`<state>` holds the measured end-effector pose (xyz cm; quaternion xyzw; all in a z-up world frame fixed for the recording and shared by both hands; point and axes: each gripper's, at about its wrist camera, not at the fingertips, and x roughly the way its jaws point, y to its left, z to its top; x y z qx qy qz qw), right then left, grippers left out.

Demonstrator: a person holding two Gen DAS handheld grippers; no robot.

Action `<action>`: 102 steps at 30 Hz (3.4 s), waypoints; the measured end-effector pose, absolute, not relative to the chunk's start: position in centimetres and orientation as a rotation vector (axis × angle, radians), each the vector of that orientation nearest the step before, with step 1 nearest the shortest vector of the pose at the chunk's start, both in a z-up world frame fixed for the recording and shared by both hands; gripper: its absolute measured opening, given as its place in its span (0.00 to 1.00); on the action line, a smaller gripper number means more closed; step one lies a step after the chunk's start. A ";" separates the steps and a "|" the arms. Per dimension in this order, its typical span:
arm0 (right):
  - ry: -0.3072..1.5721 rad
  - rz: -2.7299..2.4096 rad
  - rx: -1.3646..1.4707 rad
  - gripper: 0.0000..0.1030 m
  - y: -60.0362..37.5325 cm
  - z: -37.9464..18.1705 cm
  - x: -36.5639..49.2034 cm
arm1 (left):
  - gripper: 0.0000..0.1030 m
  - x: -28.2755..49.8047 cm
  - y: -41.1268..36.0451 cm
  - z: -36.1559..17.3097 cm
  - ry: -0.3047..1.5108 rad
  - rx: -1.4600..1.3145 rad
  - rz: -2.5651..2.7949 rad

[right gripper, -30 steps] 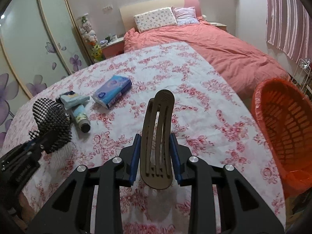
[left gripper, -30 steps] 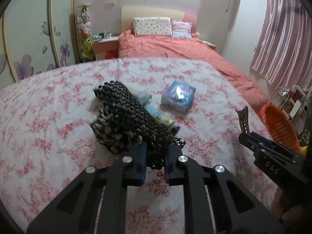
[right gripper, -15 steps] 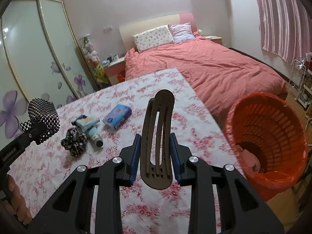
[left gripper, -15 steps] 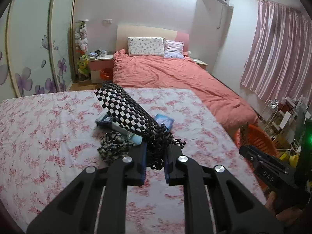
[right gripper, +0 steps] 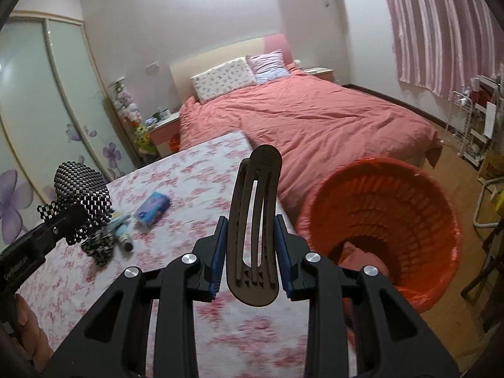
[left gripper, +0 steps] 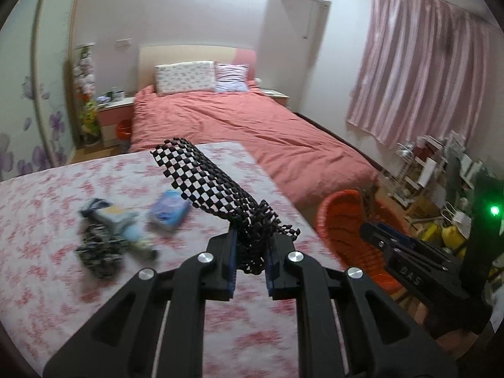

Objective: Collect trash
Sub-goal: 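Carry the mesh cloth and comb over the orange basket and open both tools, then return to the bed and grasp the black floral scrunchie with the left tool, then grasp the blue Vinda tissue pack with the right tool while the left holds the scrunchie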

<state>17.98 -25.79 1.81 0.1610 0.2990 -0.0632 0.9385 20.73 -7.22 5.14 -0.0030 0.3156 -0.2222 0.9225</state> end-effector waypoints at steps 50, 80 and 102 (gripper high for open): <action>0.666 -0.225 0.419 0.47 -34.7 -2.4 19.5 | 0.55 24.3 -13.7 -2.8 0.739 0.160 -0.440; 0.798 -0.037 0.268 0.50 -21.3 -3.7 23.5 | 0.54 31.3 8.7 -6.8 0.848 -0.075 -0.006; 0.844 0.060 0.268 0.50 -11.9 -4.1 29.3 | 0.33 30.1 16.7 -7.6 0.895 -0.096 0.122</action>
